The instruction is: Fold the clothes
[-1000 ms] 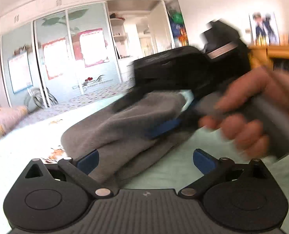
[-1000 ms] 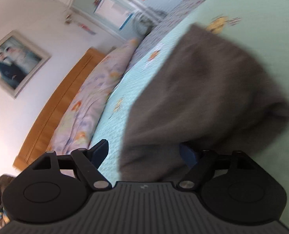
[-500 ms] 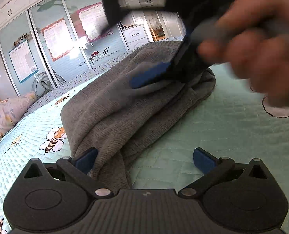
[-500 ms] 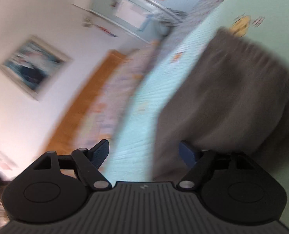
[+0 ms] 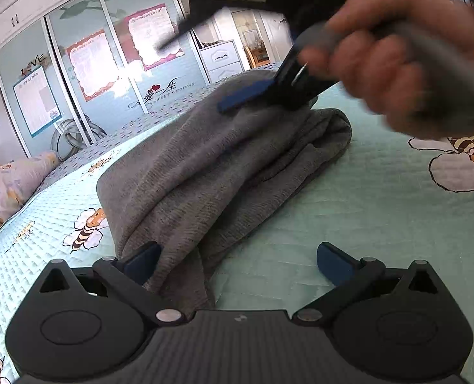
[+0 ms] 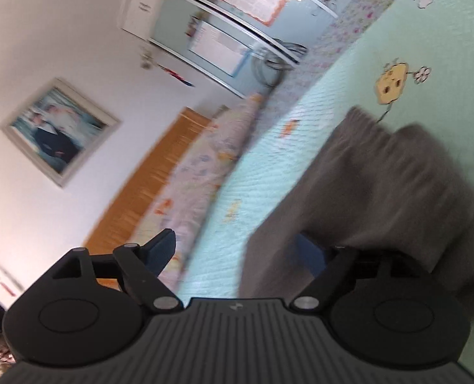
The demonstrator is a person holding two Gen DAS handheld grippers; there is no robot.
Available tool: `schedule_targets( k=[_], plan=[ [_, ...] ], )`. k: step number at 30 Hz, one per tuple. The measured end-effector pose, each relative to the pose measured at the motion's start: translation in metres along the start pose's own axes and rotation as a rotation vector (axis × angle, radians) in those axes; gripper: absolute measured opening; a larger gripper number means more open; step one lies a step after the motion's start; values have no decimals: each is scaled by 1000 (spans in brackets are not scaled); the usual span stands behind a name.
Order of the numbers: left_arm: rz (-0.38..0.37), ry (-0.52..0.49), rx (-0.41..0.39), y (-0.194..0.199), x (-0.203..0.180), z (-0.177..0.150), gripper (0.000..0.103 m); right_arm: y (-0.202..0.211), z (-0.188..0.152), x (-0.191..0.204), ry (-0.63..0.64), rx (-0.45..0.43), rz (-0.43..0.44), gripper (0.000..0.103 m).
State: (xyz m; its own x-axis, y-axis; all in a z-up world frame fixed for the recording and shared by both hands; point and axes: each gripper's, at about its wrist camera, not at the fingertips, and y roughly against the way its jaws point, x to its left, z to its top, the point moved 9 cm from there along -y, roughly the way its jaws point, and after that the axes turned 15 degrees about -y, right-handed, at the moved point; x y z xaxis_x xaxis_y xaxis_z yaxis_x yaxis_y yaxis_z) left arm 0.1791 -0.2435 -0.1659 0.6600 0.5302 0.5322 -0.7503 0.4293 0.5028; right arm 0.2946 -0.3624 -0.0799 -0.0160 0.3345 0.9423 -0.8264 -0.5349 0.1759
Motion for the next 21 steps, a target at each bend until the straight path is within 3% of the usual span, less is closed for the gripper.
schedule_targets(
  k=[1,2,3,6,10,13,15,17,18,21],
  plan=[
    [3,-3,-1,2,-2,-1,102,1,0,1,0,-6,6,57],
    [5,-6,-1,2,-3,-1,102,2,1,2,-1,-12,12,46],
    [8,-9,-2,3,-3,-1,103,3,1,3,-1,-18,19,45],
    [3,-3,-2,3,-3,-2,103,7,3,6,-2,-36,37,58],
    [-4,6,-2,2,-2,-2,103,12,4,10,-3,-61,62,83],
    [-3,6,-3,3,-2,-2,103,15,6,12,-4,-80,73,84],
    [0,2,-4,3,-2,-1,103,13,20,-2,-2,-109,-21,84],
    [4,-4,-4,3,-4,-1,103,12,34,-15,-1,-138,-115,65],
    [4,-3,-4,3,-3,-1,103,13,40,-21,-2,-154,-152,63],
    [-3,8,-4,3,-3,-1,103,46,29,-7,4,-209,-69,75]
  ],
)
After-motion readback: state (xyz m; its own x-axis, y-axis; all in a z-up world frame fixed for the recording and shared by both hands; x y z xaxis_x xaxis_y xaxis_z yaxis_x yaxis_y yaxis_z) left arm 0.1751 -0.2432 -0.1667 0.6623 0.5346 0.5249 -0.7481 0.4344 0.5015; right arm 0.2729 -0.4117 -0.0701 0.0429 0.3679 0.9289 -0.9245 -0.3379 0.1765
